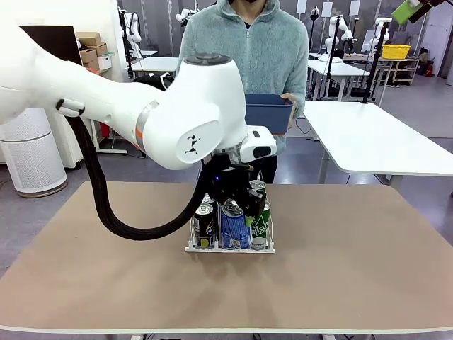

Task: Fill the beverage cans into the dispenser.
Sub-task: Place the picked Ionic drink in the line of the Automatic Can Dispenser with the same cans.

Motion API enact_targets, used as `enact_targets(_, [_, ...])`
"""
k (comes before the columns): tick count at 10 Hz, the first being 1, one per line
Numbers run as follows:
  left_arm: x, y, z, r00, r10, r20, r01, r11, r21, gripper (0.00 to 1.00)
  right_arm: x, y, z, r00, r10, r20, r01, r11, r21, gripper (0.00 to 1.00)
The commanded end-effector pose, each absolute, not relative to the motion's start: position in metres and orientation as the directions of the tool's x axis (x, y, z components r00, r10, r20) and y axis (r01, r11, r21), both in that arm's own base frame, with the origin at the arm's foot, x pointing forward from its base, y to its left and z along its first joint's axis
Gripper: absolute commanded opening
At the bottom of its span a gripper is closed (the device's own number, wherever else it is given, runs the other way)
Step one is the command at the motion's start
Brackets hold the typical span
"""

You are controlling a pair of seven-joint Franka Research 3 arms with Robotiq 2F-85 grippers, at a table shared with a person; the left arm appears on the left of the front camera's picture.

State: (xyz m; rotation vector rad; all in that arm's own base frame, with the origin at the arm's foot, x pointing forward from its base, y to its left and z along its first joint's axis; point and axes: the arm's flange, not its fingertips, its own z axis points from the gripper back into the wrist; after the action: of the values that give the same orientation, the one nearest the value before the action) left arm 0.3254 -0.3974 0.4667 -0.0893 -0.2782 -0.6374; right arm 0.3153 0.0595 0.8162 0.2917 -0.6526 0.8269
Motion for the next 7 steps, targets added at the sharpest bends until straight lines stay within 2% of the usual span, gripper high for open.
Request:
enact_targets(1, [0.329,-0.402,0.450,0.777,-0.558,0.291,0.570,0.820,0.052,0.57,0.313,0.060,0.813,0.494,0.590,0.639,-0.765,0.644,-0.003,1.00])
enact_targets(3, [0.336,-0.399,0.439,0.793,-0.537,0.289,0.543,0.837,0.063,0.57,0.313,0.060,0.813,0.494,0.590,0.639,-0.765,0.644,-0.003,1.00])
enact_targets(5, [0.329,-0.402,0.444,0.725,-0.631,0.277,0.633,0.769,0.092,0.57,0.313,0.060,0.813,0.494,0.590,0.639,-0.765,0.644,-0.003,1.00])
enact_targets(6, [0.334,-0.397,0.438,0.783,-0.570,0.250,0.579,0.814,0.046,0.57,0.313,0.060,0.813,0.494,0.590,0.639,-0.765,0.644,-0.003,1.00])
enact_targets(7, [0.334,-0.397,0.438,0.783,-0.570,0.250,0.579,0.814,0.046,0.57,0.313,0.060,0.813,0.494,0.590,0.639,-0.765,0.644,-0.003,1.00])
